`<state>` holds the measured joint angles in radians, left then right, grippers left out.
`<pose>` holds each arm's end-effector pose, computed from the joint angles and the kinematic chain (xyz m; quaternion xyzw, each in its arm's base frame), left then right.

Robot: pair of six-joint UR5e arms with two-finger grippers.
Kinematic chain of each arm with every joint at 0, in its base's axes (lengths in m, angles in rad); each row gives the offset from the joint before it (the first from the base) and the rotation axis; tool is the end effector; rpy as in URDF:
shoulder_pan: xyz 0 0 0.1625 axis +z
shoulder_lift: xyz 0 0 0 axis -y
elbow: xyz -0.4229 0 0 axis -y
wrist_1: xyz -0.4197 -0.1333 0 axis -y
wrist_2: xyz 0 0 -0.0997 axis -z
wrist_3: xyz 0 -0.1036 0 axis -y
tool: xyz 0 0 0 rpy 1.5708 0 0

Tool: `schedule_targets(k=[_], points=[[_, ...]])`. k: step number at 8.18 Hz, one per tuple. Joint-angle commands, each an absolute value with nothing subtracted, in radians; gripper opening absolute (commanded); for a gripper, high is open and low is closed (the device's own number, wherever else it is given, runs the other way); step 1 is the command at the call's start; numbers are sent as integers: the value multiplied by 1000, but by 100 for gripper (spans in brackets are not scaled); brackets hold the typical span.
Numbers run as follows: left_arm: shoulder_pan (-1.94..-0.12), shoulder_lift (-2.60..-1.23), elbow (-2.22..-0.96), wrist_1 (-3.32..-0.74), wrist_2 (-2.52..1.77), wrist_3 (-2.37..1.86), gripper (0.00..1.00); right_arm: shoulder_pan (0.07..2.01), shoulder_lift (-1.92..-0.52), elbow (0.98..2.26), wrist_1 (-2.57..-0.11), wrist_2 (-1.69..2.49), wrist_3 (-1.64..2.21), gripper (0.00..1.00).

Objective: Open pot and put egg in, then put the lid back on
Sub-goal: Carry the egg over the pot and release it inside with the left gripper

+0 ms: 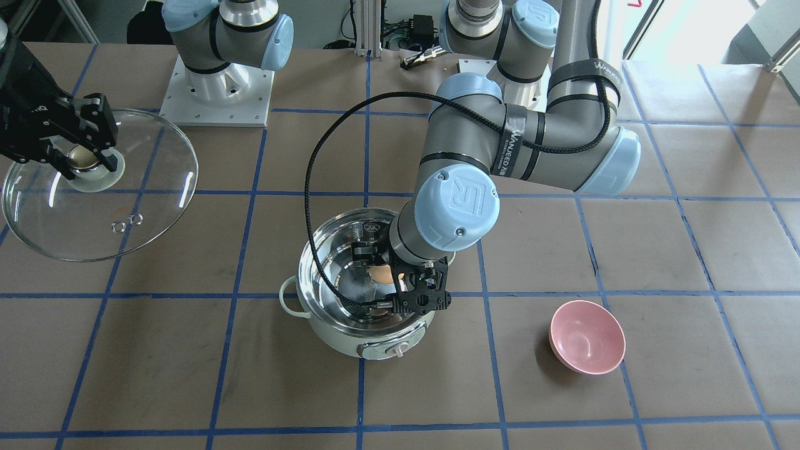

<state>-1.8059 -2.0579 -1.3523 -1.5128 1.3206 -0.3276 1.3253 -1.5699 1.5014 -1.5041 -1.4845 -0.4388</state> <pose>-0.3128 -0.6234 0.3058 0.0587 -0.9850 -0.1346 0.0902 0.0118 -0.5380 0.5111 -0.0965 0.9944 -0.0153 0.0403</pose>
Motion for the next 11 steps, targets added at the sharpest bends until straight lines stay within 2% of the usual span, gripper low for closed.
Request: schedule_targets(k=[1, 5, 6, 8, 11], points=[[-1807, -2085, -1356, -1513, 1309, -334, 58, 1325, -1571, 1500, -1505, -1485, -443, 0], [-1807, -2089, -1367, -1519, 1272, -364, 88, 1325, -1572, 1502, -1505, -1477, -448, 0], [-1806, -2065, -1364, -1526, 1273, -364, 88, 1328, -1572, 1502, -1503, -1477, -448, 0], [-1780, -2036, -1355, -1525, 1276, -345, 96, 1344, -1569, 1503, -1511, -1474, -440, 0], [-1637, -1921, -1364, -1529, 1391, -282, 96, 1463, -1551, 1505, -1544, -1463, -318, 0]])
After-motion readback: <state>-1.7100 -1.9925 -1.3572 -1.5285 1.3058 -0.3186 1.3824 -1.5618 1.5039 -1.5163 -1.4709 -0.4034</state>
